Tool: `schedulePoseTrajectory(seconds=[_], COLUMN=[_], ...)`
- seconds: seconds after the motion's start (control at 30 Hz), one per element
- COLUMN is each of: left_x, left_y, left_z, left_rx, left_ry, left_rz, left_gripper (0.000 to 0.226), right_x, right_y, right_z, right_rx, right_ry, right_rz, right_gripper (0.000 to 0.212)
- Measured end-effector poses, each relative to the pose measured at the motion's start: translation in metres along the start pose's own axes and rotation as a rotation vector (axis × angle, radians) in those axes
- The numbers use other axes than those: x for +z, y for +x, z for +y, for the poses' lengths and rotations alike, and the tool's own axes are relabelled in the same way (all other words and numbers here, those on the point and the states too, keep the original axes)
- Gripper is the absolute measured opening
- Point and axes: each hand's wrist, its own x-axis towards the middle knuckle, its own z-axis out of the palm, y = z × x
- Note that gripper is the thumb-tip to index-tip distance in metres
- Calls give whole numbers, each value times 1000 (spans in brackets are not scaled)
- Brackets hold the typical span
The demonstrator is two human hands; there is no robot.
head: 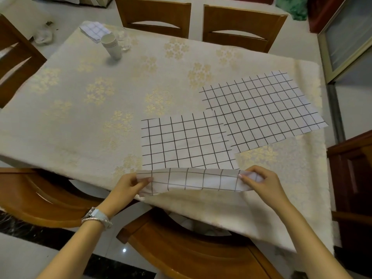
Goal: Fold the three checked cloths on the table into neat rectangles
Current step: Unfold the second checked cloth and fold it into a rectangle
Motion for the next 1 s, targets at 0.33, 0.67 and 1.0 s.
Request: schedulePoseTrajectory(seconds=[0.33, 0.67, 1.0], left_x=[-9, -11, -15], left_y=[-1, 21, 109], left_z=[20, 21, 2], left_rx=[72, 38, -84], left_ry=[-279, -308, -29], left_rz=[134, 317, 428], left_gripper=[24, 17, 37], right_x=[-17, 28, 61], right_y=[6, 27, 88], right_z=[-17, 5, -1], right_rx=[11, 119, 210], right_ry=[165, 89, -63], right_rz=[-197, -66, 178], right_gripper=[20, 28, 53])
